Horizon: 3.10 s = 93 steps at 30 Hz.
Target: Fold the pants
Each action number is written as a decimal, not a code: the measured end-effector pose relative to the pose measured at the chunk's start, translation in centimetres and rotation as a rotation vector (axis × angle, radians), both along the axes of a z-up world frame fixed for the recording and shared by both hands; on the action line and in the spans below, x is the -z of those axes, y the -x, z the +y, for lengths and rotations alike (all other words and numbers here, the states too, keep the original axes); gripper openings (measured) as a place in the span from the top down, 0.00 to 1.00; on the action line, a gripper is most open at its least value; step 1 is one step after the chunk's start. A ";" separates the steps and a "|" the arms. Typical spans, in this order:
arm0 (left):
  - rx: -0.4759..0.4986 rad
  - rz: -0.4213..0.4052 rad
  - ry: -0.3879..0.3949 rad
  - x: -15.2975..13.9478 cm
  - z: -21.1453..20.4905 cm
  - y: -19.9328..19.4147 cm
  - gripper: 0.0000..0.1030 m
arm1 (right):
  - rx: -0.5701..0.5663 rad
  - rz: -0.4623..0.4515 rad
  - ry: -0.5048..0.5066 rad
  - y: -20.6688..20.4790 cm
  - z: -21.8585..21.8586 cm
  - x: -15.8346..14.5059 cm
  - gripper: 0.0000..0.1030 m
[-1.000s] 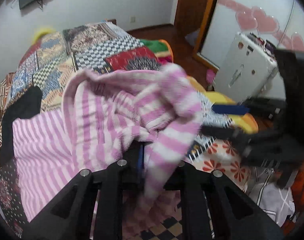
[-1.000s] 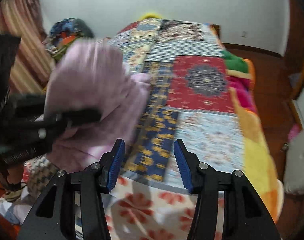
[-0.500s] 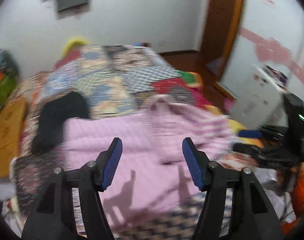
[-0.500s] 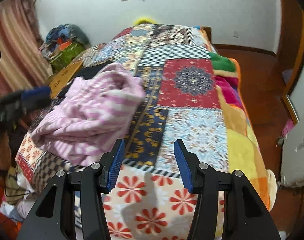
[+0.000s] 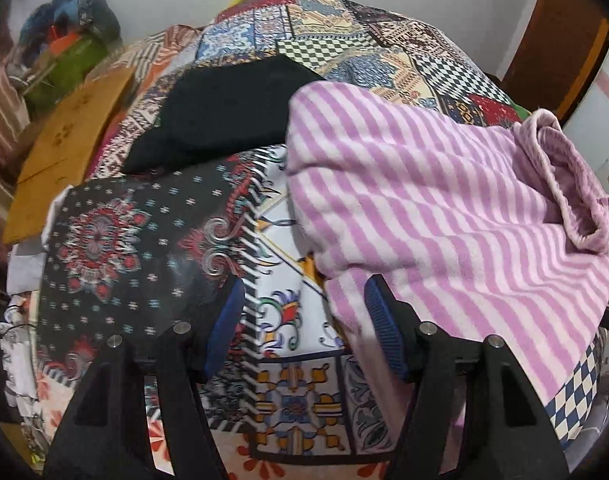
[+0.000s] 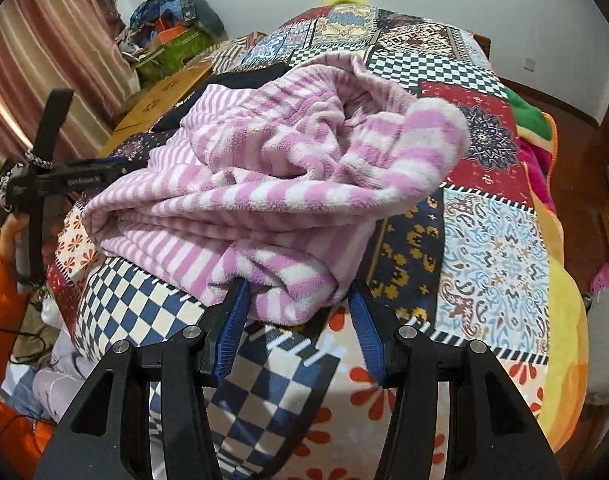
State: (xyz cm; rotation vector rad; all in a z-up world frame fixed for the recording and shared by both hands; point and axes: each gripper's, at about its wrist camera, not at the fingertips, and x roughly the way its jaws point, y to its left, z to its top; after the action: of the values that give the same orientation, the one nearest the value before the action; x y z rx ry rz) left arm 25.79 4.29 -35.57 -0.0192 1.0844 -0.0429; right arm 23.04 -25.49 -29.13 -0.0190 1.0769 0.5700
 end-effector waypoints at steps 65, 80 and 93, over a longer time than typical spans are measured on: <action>0.179 0.031 0.207 -0.6 -4.4 -2.2 0.62 | -0.075 -0.038 0.012 -3.2 0.8 0.1 0.33; 0.201 0.012 0.239 -3.7 -8.7 1.8 0.62 | 0.109 -0.062 0.077 -5.5 -5.9 -0.2 0.36; 0.224 -0.110 0.133 -7.7 -7.0 -7.7 0.56 | 0.050 -0.206 0.040 -10.3 -3.5 -3.6 0.36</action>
State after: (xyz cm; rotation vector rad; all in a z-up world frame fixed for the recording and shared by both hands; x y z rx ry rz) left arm 33.44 -2.75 -27.86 -0.0150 0.9680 -0.3142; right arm 33.31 -28.98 -25.50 -0.0835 0.8860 0.4899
